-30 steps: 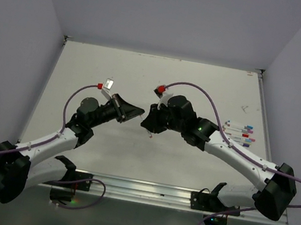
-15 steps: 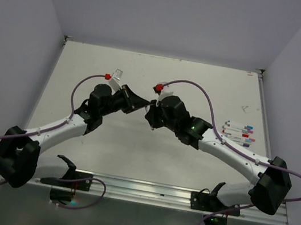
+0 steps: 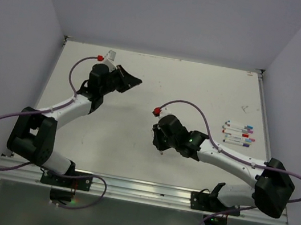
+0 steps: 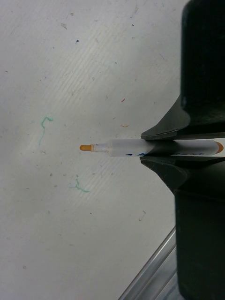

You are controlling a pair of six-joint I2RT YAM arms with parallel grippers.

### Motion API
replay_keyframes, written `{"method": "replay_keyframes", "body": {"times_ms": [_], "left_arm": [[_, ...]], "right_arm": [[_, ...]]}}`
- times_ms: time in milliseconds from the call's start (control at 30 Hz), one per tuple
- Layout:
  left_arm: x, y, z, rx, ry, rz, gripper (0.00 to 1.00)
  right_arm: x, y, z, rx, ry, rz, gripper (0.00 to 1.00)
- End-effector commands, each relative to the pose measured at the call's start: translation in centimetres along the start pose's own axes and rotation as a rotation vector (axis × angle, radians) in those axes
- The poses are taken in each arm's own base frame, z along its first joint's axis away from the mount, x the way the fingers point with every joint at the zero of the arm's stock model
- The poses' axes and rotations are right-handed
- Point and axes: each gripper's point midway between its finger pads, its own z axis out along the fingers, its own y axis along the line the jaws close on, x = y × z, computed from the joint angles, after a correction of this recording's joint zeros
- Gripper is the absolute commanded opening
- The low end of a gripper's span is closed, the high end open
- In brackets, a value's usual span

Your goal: Open the pen caps

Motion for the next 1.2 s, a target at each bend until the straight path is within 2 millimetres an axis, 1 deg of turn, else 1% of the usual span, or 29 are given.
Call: {"method": "replay_keyframes", "body": {"times_ms": [0,33,67,100,167,200,267,333,367,433,467,533,633,767,800,867,933,967,1033,1067,1133,1167], "left_arm": [[2.6,0.5,0.5,-0.07,0.152,0.18,0.0],[3.8,0.9,0.2,-0.078,0.171,0.186,0.0],[4.4,1.3,-0.4,-0.082,0.176,0.186,0.0],[5.7,3.5,-1.1,-0.145,0.196,0.171,0.0],[6.5,5.4,-1.5,-0.199,0.222,0.211,0.0],[6.7,7.2,-2.0,-0.283,0.23,0.218,0.0],[7.6,8.8,-2.2,-0.335,0.273,0.241,0.0],[8.0,9.5,-2.4,-0.36,0.288,0.249,0.0],[8.5,10.6,-3.1,-0.404,0.309,0.25,0.0],[8.2,11.8,-3.9,-0.471,0.294,0.272,0.0],[7.7,12.4,-4.5,-0.505,0.27,0.298,0.0],[7.5,12.6,-5.2,-0.525,0.271,0.321,0.0],[7.4,13.8,-6.4,-0.586,0.277,0.354,0.0],[6.9,16.5,-7.9,-0.703,0.273,0.365,0.0],[6.8,17.2,-8.3,-0.736,0.278,0.356,0.0],[5.8,18.2,-8.7,-0.788,0.249,0.35,0.0],[5.6,18.9,-9.1,-0.826,0.247,0.345,0.0],[5.3,18.9,-9.0,-0.835,0.234,0.343,0.0],[5.4,19.4,-9.2,-0.863,0.237,0.336,0.0],[5.2,19.6,-9.2,-0.872,0.233,0.34,0.0],[5.3,19.9,-9.4,-0.886,0.231,0.34,0.0],[5.3,20.1,-9.6,-0.896,0.228,0.338,0.0]], "right_arm": [[-1.3,-0.3,0.4,0.052,-0.012,0.032,0.0],[-1.2,-0.2,0.7,0.051,-0.007,0.036,0.0],[-1.0,-0.2,1.1,0.051,0.005,0.034,0.0],[-1.0,-0.2,1.6,0.055,0.003,0.037,0.0],[-0.6,0.1,2.2,0.04,0.013,0.045,0.0],[-0.6,-0.1,2.8,0.053,0.005,0.049,0.0],[-0.6,0.0,3.3,0.049,0.004,0.045,0.0],[-0.4,0.2,3.9,0.037,0.004,0.038,0.0],[-0.2,0.2,4.2,0.037,0.008,0.035,0.0],[0.1,-0.3,4.5,0.062,0.011,0.033,0.0],[0.8,-0.8,4.6,0.079,0.023,0.038,0.0],[1.1,-2.2,4.7,0.15,0.02,0.044,0.0],[1.6,-3.5,4.8,0.202,0.026,0.067,0.0],[2.3,-4.9,5.4,0.248,0.052,0.089,0.0],[2.4,-5.1,5.5,0.252,0.051,0.082,0.0],[2.9,-5.4,5.8,0.26,0.063,0.082,0.0],[3.2,-5.4,6.2,0.253,0.067,0.079,0.0],[3.7,-5.4,6.4,0.254,0.076,0.078,0.0],[4.0,-5.3,6.7,0.242,0.08,0.082,0.0],[4.4,-5.3,6.8,0.237,0.088,0.081,0.0],[4.3,-4.9,6.9,0.206,0.076,0.087,0.0],[4.7,-4.9,6.9,0.206,0.079,0.09,0.01]]}}
